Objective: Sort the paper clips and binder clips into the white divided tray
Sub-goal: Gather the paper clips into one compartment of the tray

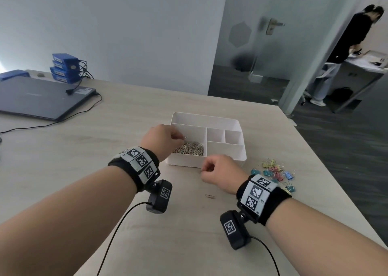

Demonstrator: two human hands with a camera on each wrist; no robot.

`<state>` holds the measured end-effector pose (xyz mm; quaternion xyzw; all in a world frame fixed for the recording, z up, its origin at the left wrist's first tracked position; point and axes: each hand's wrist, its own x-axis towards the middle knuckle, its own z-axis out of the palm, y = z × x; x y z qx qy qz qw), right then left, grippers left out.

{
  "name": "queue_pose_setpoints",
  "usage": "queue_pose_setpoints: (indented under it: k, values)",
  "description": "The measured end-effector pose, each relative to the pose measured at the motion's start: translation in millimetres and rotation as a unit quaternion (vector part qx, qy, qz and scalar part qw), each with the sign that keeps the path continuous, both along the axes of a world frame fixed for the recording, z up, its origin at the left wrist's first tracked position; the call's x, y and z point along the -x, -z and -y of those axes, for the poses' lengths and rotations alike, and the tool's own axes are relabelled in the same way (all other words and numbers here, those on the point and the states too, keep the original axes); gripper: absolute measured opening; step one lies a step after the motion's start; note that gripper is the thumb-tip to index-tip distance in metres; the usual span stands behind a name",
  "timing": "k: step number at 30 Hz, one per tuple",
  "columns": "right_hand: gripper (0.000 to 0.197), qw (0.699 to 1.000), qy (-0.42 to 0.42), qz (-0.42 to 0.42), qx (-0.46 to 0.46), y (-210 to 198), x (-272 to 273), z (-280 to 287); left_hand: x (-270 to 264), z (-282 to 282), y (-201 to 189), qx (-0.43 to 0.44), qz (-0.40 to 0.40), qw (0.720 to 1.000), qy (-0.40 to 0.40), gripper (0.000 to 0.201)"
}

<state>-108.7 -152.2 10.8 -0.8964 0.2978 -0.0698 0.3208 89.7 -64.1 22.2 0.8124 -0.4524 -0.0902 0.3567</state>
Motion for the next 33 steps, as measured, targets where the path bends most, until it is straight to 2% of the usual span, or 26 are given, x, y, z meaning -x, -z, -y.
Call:
queue_pose_setpoints:
  k: [6,11,13,15,20,22,24,29,33]
  values:
    - [0.005,0.992,0.086,0.088,0.037,-15,-34,21,0,-11,13,0.03,-0.039,0.999,-0.021,0.014]
    - [0.008,0.992,0.089,0.065,0.055,-16,-54,28,3,-26,16,0.069,-0.092,0.993,-0.032,0.008]
    - [0.003,0.994,0.085,0.054,0.045,-12,-53,27,9,-32,17,0.081,-0.104,0.991,-0.032,0.008]
    - [0.01,0.993,0.083,0.068,0.041,-8,-46,27,17,-36,20,0.072,-0.107,0.991,-0.02,0.007]
    - [0.007,0.987,0.112,0.112,0.029,-8,-9,27,43,-34,21,-0.016,-0.083,0.994,0.068,0.005]
    - [0.008,0.986,0.121,0.108,0.029,-6,11,28,58,-29,20,-0.081,-0.066,0.988,0.116,0.002]
    - [0.011,0.986,0.13,0.101,0.019,0,27,28,72,-24,21,-0.139,-0.032,0.978,0.15,0.006]
    - [0.02,0.98,0.156,0.121,-0.029,10,63,22,100,-6,25,-0.22,0.012,0.959,0.175,0.02]
    - [0.021,0.979,0.157,0.122,-0.048,15,79,17,108,-1,30,-0.269,0.041,0.945,0.181,0.008]
